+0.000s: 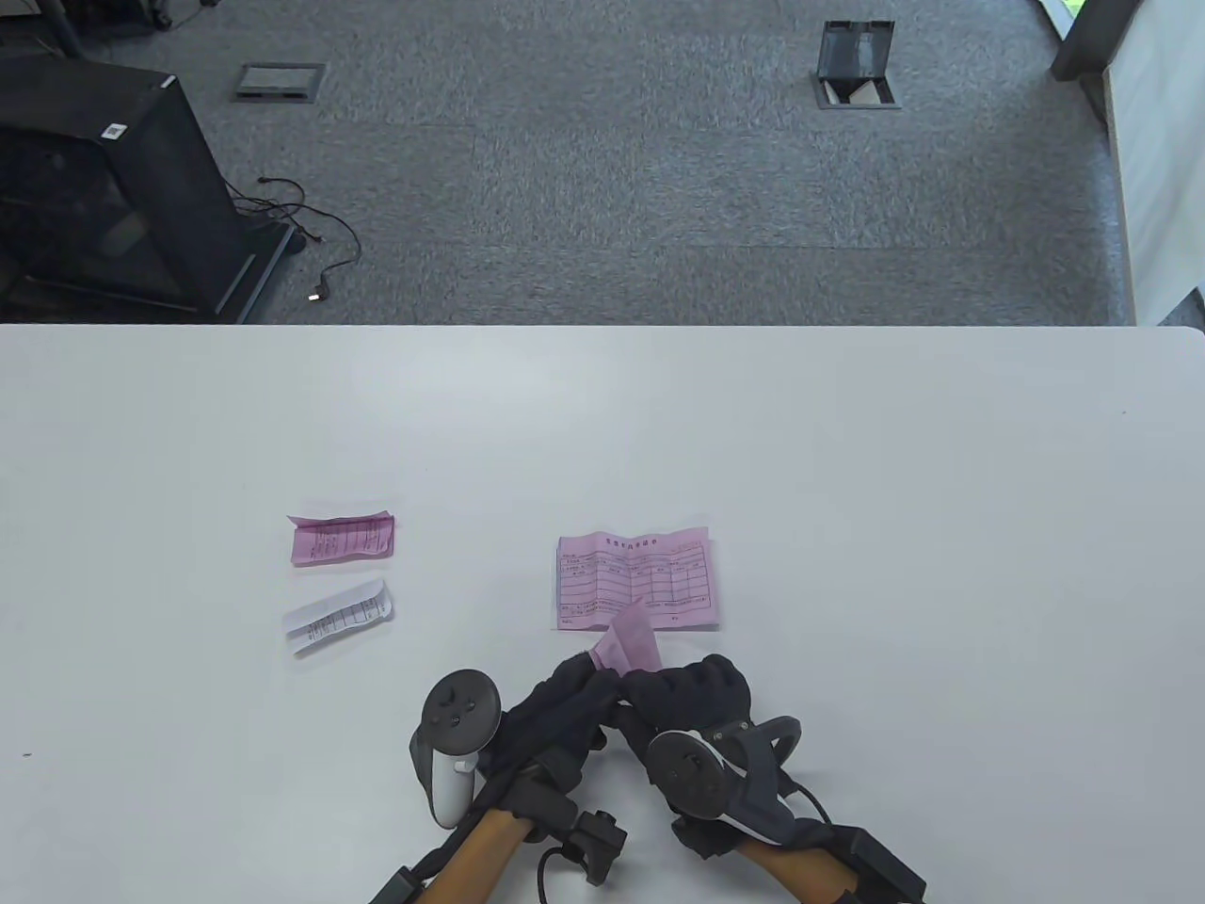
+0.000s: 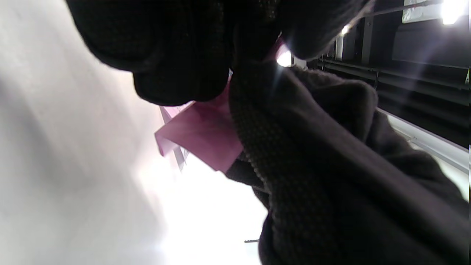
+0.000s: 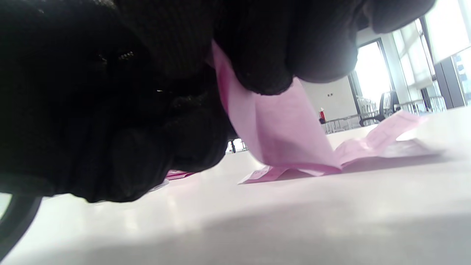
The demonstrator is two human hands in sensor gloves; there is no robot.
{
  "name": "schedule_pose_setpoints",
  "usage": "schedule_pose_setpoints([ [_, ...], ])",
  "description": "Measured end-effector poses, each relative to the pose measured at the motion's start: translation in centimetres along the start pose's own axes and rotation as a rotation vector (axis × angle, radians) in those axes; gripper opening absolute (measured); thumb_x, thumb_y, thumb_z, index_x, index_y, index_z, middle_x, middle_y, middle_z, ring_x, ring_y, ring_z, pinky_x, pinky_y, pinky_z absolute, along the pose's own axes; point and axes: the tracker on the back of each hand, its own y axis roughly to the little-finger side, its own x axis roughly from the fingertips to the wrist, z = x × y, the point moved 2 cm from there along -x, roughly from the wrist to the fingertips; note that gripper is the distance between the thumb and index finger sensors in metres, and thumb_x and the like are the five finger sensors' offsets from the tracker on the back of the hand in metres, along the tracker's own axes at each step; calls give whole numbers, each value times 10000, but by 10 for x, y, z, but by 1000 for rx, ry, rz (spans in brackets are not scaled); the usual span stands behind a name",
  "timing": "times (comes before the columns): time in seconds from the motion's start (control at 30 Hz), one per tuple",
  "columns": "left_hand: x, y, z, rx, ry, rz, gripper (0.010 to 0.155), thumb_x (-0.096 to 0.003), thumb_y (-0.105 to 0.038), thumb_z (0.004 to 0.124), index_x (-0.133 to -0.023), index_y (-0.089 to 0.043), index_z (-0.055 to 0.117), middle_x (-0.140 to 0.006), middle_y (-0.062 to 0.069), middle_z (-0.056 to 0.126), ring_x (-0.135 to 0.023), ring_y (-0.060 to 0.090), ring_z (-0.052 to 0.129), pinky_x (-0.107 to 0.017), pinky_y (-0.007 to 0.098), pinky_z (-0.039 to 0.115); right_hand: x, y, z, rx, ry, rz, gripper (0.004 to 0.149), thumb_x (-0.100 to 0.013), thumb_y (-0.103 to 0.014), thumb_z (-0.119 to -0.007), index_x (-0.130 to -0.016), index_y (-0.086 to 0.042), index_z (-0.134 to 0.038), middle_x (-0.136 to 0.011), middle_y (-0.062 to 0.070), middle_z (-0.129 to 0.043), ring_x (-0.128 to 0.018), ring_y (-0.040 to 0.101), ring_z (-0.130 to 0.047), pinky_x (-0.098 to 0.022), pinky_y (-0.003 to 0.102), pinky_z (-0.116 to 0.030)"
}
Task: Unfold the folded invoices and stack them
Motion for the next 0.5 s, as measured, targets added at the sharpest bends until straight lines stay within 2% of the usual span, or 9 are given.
schedule_pose_setpoints([
  [0.13, 1, -1, -3, -9, -30, 2, 416, -541, -391, 780, -916, -213, 805, -855, 146, 933, -671, 327, 940, -440, 397, 834, 0, 1, -1, -90, -46, -17, 411, -438, -456, -771, -802, -267, -740, -706, 1, -897, -664, 273, -878, -642, 603, -598],
  [0.27, 2, -4, -9, -22, -65, 23, 403, -515, -379, 826, -881, -211, 829, -805, 114, 963, -641, 297, 957, -431, 387, 842, 0, 3, 0, -103, -40, -35, 454, -437, -481, -760, -833, -267, -702, -752, 7, -872, -702, 284, -859, -647, 606, -589],
  [0.37, 4, -6, -11, -53, -74, 44, 402, -493, -391, 858, -858, -224, 837, -778, 97, 973, -626, 285, 961, -428, 384, 842, -1, 8, 0, -137, -60, -63, 536, -429, -520, -747, -883, -257, -638, -810, 21, -831, -747, 300, -837, -652, 607, -585],
  [0.5, 4, -9, -9, -62, -32, 93, 400, -474, -406, 882, -840, -251, 844, -772, 79, 976, -635, 279, 958, -441, 387, 838, -3, 14, -5, -241, -122, -89, 686, -413, -552, -735, -973, -225, -512, -922, 52, -743, -840, 339, -777, -668, 632, -555],
])
